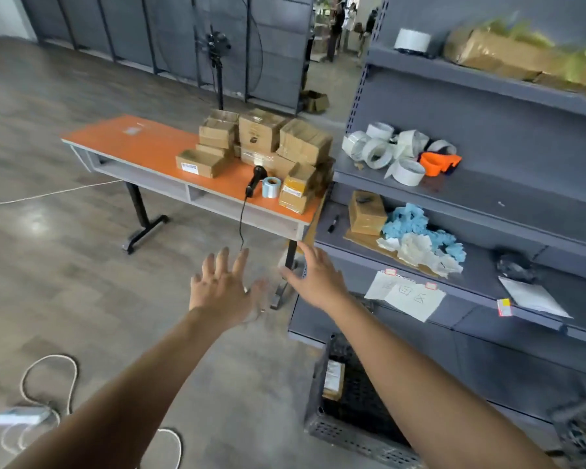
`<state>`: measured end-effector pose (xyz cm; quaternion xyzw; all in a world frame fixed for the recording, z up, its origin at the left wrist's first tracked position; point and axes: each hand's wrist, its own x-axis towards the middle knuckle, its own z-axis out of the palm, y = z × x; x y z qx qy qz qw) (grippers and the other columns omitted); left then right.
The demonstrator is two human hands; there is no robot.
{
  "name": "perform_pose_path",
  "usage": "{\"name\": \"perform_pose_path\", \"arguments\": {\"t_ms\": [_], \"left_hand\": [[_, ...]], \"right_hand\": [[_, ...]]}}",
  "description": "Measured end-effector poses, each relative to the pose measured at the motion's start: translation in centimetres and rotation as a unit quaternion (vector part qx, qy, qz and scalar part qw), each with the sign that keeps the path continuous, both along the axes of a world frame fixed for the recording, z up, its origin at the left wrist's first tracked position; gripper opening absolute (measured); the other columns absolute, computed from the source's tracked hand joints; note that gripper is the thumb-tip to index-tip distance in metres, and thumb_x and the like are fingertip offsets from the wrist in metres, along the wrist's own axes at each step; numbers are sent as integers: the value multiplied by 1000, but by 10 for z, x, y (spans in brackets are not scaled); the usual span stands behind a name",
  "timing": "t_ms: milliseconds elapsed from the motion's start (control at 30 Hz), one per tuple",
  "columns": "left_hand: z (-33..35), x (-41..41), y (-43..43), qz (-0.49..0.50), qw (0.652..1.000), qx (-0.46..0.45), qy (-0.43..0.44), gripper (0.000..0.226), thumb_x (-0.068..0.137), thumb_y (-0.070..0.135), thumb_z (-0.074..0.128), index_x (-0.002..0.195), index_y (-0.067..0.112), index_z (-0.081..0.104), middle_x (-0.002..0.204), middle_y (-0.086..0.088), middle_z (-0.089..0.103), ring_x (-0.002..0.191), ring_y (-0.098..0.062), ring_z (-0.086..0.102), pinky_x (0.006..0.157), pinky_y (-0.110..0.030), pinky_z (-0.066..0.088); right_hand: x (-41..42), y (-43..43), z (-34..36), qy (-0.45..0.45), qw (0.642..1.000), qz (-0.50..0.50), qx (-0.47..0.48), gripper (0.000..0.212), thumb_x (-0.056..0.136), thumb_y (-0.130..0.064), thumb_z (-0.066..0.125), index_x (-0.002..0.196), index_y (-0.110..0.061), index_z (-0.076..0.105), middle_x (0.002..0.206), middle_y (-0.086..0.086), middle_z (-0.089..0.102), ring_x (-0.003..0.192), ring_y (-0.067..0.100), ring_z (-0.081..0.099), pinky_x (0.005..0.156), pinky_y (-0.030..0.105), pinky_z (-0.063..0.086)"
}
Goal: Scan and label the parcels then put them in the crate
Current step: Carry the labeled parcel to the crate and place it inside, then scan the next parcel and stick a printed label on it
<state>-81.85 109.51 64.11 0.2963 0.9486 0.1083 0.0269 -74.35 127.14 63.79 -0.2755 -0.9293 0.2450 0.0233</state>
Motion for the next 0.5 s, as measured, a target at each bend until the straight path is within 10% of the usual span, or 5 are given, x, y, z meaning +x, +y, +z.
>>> {"name": "perform_pose_path", "arguments": {"t_ms": [500], "left_hand": [[30,-189,-142,40,999,-5,-21,73,92,70,21,153,33,6,160,-5,8,145,-30,11,112,-48,26]], "right_hand": [[-195,-138,25,3,999,32,42,74,92,-68,42,153,-38,12,162,1,17,149,23,17,114,58,27]]}}
